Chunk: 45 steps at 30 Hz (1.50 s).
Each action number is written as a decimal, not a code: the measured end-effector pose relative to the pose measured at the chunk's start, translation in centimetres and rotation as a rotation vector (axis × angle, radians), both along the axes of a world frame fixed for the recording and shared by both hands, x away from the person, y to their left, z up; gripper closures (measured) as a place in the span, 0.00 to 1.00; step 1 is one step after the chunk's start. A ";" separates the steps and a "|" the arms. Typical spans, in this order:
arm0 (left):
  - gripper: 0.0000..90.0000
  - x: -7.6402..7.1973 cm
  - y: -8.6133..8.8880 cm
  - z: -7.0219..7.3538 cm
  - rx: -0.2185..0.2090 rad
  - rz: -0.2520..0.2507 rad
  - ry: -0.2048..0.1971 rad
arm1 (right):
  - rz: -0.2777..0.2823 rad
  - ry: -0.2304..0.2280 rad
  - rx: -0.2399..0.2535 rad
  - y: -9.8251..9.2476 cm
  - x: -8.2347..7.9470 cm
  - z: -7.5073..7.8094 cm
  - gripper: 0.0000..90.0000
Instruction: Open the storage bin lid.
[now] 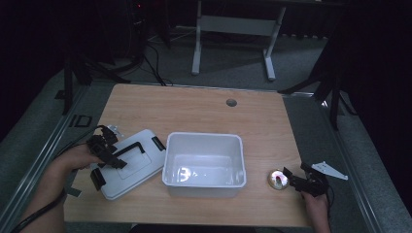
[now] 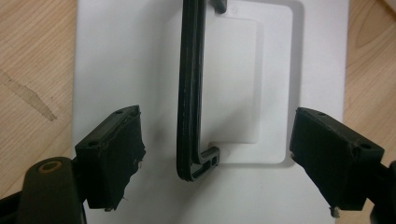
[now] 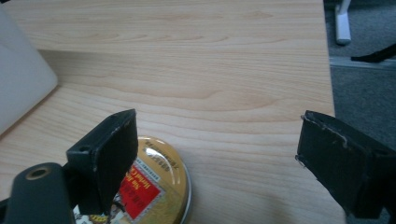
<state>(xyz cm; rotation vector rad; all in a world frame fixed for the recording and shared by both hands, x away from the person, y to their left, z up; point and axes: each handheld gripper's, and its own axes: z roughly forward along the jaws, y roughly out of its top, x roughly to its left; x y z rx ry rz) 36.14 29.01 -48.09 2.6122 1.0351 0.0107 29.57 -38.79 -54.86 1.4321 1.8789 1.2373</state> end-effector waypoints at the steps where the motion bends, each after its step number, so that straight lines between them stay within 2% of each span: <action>1: 0.19 0.0 0.0 0.0 0.000 0.000 0.000 | 0.000 0.000 0.000 0.0 0.0 0.0 0.13; 4: 0.19 0.0 0.2 -0.2 0.026 -0.003 0.009 | -0.024 0.014 -0.004 -0.1 0.1 -0.1 0.13; 8: 0.19 -0.2 0.4 -0.3 0.014 -0.003 0.013 | -0.030 0.028 -0.011 -0.1 0.2 0.0 0.13; 13: 0.19 -0.4 0.6 -0.4 0.031 0.000 0.012 | -0.056 0.084 -0.038 -0.3 0.4 0.1 0.14; 16: 0.19 -0.5 0.8 -0.3 0.041 0.001 0.015 | -0.059 0.097 -0.051 -0.4 0.5 0.2 0.14; 19: 0.19 -0.6 1.1 0.1 0.044 0.004 0.013 | 0.009 0.099 -0.043 -0.5 0.7 0.4 0.14; 22: 0.19 -0.7 1.3 0.5 0.035 0.007 0.009 | 0.129 0.114 -0.080 -0.6 1.1 0.3 0.14; 24: 0.19 -0.8 1.3 0.5 0.044 0.001 0.009 | 0.211 0.123 -0.080 -0.6 1.2 0.3 0.14; 26: 0.19 -0.8 1.4 0.5 0.048 0.005 0.013 | 0.284 0.133 -0.107 -0.7 1.3 0.2 0.14; 31: 0.19 -0.9 1.6 0.6 0.056 0.004 0.016 | 0.398 0.135 -0.177 -0.9 1.4 0.7 0.14; 35: 0.19 -1.0 1.8 0.8 0.058 0.005 0.016 | 0.478 0.152 -0.180 -1.1 1.4 1.5 0.14; 37: 0.19 -1.0 1.8 0.9 0.062 0.006 0.016 | 0.530 0.179 -0.201 -0.9 1.3 2.0 0.14; 41: 0.19 -1.1 1.9 1.1 0.065 0.003 0.015 | 0.617 0.247 -0.291 -0.3 1.2 3.0 0.14; 45: 0.19 -1.1 1.8 1.1 0.064 0.002 0.022 | 0.678 0.310 -0.374 0.4 1.3 3.7 0.15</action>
